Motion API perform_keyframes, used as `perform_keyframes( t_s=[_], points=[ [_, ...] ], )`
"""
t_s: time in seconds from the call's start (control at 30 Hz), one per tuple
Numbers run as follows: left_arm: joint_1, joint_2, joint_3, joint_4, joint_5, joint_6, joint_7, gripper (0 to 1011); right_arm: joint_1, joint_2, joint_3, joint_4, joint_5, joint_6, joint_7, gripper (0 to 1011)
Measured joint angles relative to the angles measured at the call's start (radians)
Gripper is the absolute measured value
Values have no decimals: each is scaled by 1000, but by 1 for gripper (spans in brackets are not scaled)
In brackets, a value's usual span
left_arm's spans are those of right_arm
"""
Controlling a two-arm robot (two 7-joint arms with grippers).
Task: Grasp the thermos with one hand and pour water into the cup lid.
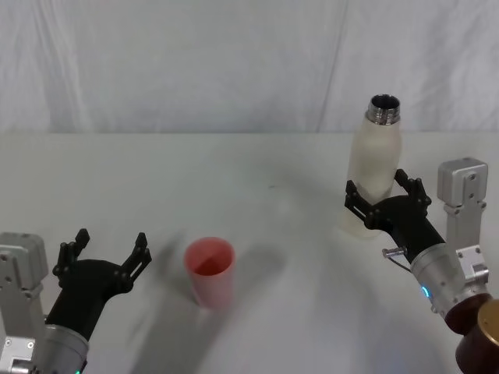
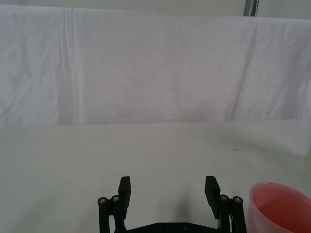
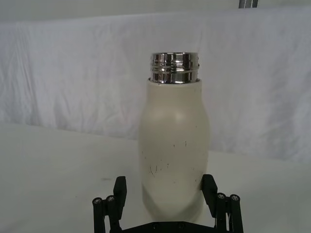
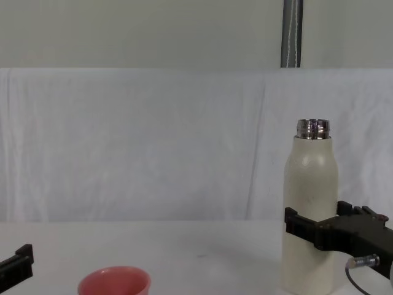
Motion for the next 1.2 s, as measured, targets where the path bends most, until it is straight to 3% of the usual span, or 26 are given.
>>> perform_keyframes(
  t_s=[1.2],
  points=[
    [0,0,0,0,0,0,0,1001,44,-19,19,103,1,-1,7,1003]
  ],
)
